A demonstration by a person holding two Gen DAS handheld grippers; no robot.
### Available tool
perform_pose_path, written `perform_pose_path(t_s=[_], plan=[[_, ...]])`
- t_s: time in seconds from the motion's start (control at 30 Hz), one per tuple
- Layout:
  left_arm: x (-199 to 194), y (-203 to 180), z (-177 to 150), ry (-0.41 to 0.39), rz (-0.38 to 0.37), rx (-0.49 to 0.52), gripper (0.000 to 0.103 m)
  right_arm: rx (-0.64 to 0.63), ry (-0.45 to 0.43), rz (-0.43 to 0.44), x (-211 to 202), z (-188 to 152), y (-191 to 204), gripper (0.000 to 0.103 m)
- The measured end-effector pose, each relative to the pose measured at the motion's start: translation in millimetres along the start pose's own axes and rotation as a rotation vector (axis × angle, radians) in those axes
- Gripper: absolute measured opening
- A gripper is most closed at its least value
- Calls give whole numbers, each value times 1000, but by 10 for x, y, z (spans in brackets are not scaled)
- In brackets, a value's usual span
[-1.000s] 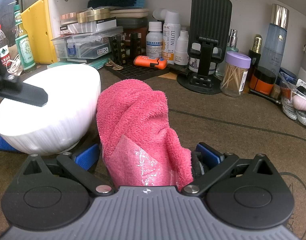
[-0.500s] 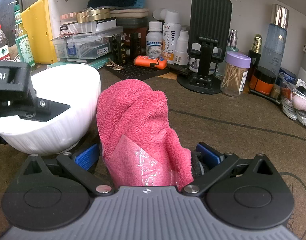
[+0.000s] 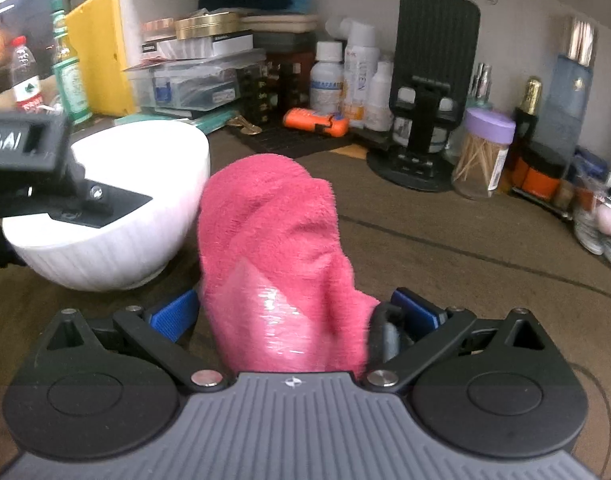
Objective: Clean bowl
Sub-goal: 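Lift and tilt the bowl with the left gripper while the right gripper brings the pink towel inside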
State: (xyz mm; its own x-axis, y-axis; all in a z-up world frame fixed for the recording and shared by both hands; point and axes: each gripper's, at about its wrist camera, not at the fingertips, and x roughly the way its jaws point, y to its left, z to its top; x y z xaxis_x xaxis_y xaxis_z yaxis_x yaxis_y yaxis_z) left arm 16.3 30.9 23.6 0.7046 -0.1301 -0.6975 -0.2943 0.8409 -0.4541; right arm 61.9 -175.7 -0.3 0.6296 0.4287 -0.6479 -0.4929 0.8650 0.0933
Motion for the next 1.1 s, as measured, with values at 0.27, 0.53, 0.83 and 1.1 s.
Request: perform_pose_path(t_s=[0.27, 0.53, 0.83, 1.1], plan=[[-8, 42, -41, -56, 71, 40, 27, -68, -74, -34, -84, -63, 3, 39], [-140, -118, -303, -216, 120, 339, 18, -99, -109, -74, -164, -87, 31, 39], [-339, -471, -1054, -435, 257, 764, 18, -116, -187, 5, -866, -350, -120, 40], [-390, -579, -1103, -430, 269, 867, 18, 7, -10, 504, -1001, -395, -104, 44]])
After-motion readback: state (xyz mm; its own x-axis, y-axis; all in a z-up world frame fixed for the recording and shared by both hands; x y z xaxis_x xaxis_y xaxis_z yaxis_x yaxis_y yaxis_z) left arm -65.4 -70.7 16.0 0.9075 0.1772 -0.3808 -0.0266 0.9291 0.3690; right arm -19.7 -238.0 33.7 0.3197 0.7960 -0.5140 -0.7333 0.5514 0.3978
